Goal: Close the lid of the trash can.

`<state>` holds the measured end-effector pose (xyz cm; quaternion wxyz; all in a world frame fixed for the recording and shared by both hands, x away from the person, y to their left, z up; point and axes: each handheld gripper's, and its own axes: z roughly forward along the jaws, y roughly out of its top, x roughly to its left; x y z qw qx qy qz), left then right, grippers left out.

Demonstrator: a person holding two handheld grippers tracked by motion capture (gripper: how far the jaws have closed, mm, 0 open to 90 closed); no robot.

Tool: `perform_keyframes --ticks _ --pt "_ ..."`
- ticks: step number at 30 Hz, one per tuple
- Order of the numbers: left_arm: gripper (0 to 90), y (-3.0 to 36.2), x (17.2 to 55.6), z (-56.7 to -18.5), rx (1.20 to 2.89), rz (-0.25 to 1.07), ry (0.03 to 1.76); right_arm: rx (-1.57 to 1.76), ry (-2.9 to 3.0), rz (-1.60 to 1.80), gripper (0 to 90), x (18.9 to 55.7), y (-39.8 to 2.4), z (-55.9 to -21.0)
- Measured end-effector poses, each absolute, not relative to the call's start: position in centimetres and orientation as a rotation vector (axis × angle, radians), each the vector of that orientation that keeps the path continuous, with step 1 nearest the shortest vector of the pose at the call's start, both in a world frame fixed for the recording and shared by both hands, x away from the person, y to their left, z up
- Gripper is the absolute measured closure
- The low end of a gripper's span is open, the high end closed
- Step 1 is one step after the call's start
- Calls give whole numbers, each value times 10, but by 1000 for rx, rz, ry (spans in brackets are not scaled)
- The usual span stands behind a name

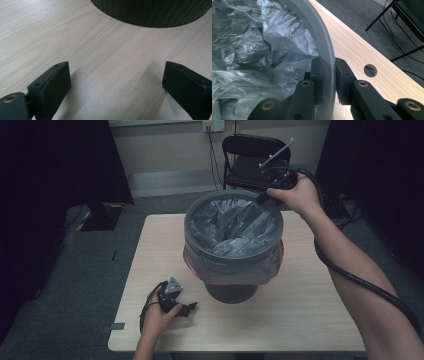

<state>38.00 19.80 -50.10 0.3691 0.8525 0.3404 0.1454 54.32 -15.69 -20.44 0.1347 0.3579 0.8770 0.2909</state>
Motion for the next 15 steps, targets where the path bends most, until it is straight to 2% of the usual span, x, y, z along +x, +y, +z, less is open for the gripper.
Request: perform_keyframes --ticks 15 --pt "76 198 380 -501 2188 373 874 997 2532 826 783 541 -158 -207"
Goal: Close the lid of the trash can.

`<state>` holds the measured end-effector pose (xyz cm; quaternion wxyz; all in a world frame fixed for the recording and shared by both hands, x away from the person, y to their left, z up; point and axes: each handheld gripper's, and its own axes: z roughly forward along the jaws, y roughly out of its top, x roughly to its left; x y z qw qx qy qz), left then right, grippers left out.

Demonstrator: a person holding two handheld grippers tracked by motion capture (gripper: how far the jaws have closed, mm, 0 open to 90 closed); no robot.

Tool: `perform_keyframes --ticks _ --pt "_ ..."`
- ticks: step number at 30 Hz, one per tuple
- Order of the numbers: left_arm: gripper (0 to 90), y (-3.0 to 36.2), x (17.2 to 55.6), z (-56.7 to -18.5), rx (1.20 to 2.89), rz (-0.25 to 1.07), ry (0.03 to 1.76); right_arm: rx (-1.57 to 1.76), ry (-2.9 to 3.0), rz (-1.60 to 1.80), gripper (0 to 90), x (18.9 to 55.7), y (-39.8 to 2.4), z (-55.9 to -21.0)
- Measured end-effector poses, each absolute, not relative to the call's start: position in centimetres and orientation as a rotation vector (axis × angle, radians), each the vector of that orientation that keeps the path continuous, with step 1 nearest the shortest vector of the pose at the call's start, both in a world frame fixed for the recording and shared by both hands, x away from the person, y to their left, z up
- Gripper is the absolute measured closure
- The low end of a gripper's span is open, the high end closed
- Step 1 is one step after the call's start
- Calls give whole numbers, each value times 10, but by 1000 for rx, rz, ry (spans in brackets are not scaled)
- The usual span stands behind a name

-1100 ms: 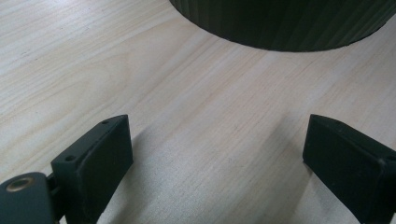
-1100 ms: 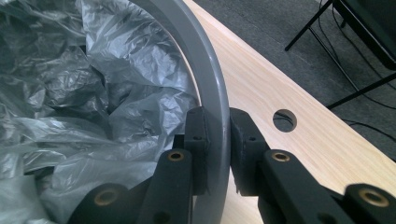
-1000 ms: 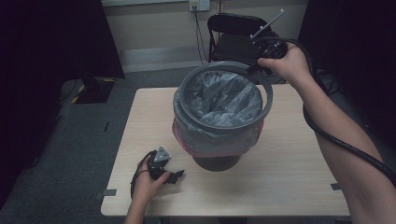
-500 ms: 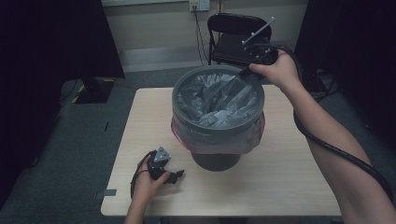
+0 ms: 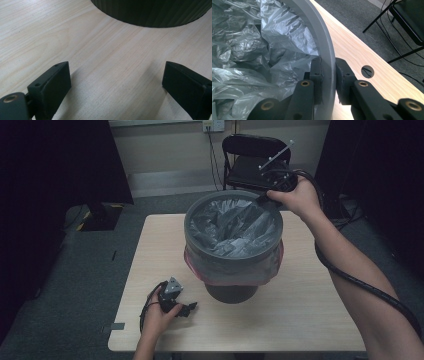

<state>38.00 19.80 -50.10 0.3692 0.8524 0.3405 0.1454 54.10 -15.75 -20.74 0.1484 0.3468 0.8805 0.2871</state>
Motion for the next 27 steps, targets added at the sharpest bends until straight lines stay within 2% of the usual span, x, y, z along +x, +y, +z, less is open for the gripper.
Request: perform_keyframes --ticks 12,17,18,21,27 --pt "76 198 380 -501 2188 374 873 990 2520 837 764 541 -157 -209" --pt "76 198 380 -501 2188 374 873 985 2483 892 396 540 -165 -205" --pt "76 198 380 -501 2188 374 873 988 2475 899 344 539 -169 -204" --pt "76 198 380 -501 2188 374 873 991 2461 938 263 535 -182 -198" --pt "76 198 380 -501 2188 374 874 971 2416 938 177 526 -210 -190"
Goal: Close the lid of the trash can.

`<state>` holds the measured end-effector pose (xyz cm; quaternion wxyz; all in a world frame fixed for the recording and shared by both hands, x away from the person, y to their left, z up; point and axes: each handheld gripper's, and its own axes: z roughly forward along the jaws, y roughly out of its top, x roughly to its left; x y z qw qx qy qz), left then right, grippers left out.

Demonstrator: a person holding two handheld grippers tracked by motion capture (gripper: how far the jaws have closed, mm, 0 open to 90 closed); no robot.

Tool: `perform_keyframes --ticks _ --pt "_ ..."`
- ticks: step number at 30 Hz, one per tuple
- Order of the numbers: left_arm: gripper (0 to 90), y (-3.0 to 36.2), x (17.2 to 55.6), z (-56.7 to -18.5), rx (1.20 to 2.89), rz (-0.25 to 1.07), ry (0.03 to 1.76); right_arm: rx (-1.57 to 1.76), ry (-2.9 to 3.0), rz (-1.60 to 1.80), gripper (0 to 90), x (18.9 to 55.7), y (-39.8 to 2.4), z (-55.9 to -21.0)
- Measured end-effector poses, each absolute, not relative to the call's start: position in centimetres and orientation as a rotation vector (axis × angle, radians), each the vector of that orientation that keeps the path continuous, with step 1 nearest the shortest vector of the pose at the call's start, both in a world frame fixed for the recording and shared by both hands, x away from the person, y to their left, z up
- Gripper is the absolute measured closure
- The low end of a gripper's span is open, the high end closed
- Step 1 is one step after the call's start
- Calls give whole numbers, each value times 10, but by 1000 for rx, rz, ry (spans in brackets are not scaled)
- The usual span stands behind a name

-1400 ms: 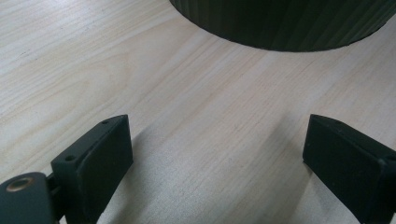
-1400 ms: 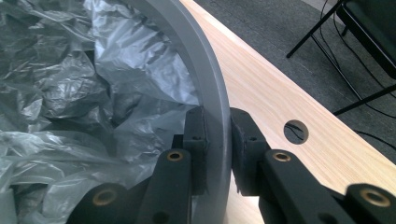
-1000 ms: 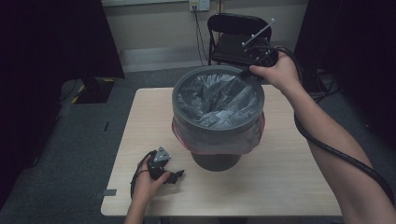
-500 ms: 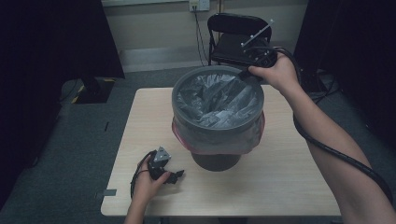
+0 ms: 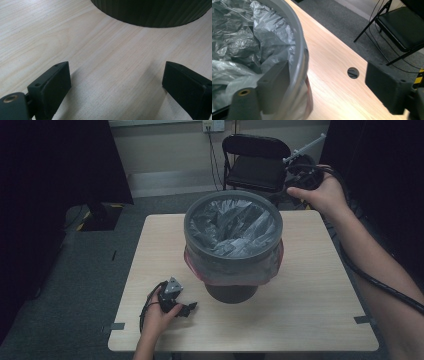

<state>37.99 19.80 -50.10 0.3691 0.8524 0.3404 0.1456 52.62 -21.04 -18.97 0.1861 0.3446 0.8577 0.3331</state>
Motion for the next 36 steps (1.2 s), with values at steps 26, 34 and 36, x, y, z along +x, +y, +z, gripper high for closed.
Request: perform_keyframes --ticks 26,34,36 --pt "76 198 380 -501 2191 375 873 1081 2420 921 158 510 -288 -304" --pt "76 198 380 -501 2190 375 873 1089 2441 923 158 503 -291 -346" --pt "76 198 380 -501 2191 375 874 1087 2444 926 157 500 -290 -355"
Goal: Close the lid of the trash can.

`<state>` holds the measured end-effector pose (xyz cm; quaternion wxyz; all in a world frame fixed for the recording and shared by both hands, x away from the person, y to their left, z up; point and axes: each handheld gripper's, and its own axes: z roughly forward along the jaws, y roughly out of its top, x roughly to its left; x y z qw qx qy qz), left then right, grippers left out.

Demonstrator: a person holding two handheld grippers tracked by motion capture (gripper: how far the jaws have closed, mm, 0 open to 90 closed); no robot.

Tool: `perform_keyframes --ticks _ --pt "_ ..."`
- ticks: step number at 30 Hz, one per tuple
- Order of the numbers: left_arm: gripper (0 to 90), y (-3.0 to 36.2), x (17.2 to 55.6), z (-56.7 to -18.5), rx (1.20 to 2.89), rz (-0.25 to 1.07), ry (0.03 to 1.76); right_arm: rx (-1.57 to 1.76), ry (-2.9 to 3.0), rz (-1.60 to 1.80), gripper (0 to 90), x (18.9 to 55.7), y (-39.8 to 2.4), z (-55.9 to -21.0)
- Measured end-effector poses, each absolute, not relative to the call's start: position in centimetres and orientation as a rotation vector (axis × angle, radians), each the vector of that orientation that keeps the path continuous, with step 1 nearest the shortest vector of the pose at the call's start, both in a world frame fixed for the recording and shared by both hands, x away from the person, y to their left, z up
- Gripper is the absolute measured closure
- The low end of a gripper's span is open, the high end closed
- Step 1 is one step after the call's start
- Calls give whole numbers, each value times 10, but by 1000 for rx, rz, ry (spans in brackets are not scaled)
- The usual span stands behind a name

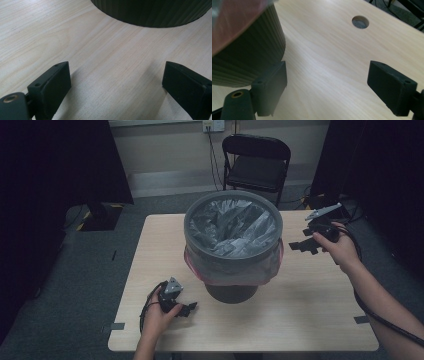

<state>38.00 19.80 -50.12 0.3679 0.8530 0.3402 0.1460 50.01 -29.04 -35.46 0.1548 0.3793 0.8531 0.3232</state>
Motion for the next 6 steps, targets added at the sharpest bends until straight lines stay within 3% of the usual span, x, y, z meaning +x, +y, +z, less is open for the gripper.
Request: perform_keyframes --ticks 6 --pt "76 198 380 -501 2190 376 873 1084 2486 931 158 496 -290 -378"
